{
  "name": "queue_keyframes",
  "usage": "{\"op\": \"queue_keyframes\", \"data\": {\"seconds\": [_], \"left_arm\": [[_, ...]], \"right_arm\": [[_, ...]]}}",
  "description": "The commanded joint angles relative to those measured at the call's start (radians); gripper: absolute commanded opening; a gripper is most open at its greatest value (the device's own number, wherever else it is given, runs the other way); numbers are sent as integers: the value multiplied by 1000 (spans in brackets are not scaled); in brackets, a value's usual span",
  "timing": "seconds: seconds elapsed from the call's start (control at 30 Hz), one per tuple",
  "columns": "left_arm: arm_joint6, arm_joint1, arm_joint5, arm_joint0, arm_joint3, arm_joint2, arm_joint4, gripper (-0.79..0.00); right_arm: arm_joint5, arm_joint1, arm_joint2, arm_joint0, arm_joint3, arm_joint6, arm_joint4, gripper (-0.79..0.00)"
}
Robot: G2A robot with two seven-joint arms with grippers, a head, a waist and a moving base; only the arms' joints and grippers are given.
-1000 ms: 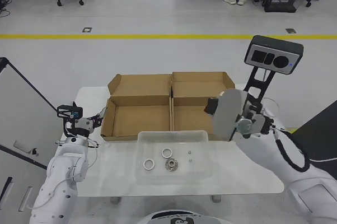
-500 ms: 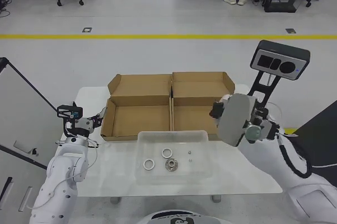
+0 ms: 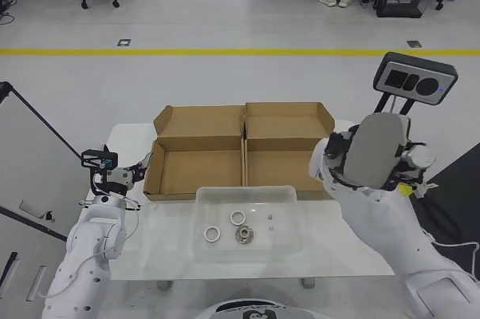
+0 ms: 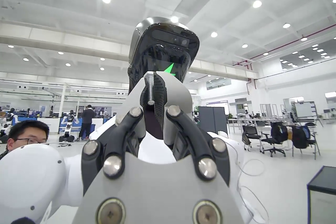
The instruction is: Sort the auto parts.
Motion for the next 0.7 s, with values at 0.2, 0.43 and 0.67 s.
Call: {"op": "queue_keyframes", "data": {"seconds": [0.2, 0.43, 0.67], "left_arm": [[0, 0, 0, 0, 0, 0, 0, 0], [0, 0, 0, 0, 0, 0, 0, 0], [0, 0, 0, 0, 0, 0, 0, 0]], "right_arm": [[65, -5, 52, 12, 45, 7, -218, -785], [118, -12, 56, 3, 16, -51, -340, -785], [83, -24, 30, -14, -4, -19, -203, -785]]}}
